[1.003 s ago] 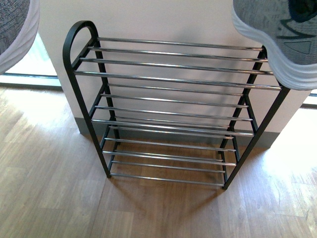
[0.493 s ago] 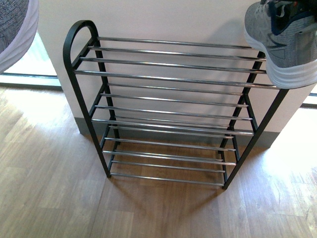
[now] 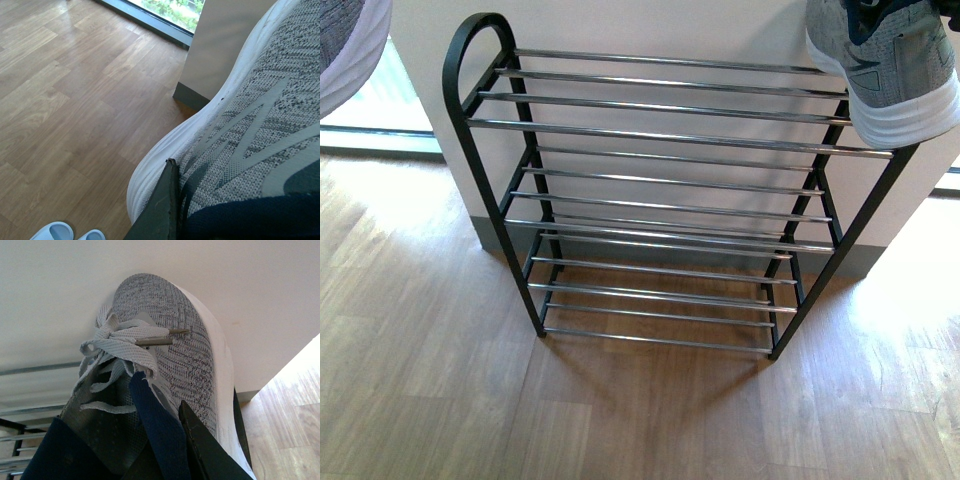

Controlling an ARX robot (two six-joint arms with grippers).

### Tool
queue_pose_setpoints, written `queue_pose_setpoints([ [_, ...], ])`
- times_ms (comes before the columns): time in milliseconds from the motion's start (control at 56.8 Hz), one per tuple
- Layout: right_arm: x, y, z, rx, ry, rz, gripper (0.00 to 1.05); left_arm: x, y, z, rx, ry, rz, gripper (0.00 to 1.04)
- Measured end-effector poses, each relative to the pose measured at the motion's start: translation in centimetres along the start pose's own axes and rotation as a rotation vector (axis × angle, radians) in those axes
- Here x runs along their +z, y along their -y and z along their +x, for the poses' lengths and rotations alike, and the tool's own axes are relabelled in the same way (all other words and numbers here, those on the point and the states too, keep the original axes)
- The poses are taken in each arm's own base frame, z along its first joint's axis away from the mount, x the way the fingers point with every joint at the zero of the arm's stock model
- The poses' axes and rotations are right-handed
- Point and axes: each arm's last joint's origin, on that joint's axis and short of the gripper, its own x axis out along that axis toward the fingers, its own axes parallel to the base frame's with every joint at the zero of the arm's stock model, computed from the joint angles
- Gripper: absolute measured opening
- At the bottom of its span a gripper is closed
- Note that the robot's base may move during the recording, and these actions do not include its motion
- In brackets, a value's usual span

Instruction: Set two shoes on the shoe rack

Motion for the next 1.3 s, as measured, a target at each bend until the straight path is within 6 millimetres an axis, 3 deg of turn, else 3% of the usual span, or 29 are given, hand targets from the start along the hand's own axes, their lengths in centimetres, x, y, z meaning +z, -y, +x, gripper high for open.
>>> queue_pose_setpoints([
  [616, 0.4, -0.9, -0.5, 0.067, -0.039, 0.087, 0.01, 0.0, 0.0, 0.0, 0.0, 0.0, 0.0, 0.02],
  [792, 0.6, 0.0, 0.9, 0.012, -0.034, 0.099, 0.01, 0.0, 0.0, 0.0, 0.0, 0.0, 0.0, 0.02],
  [986, -1.0, 1.5, 3.0, -0.051, -0.083, 0.113, 0.01, 0.0, 0.0, 0.0, 0.0, 0.0, 0.0, 0.02],
  [1303, -1.2, 2.2, 3.8, -0.076, -0.067, 0.123, 0.01, 0.0, 0.0, 0.0, 0.0, 0.0, 0.0, 0.02],
])
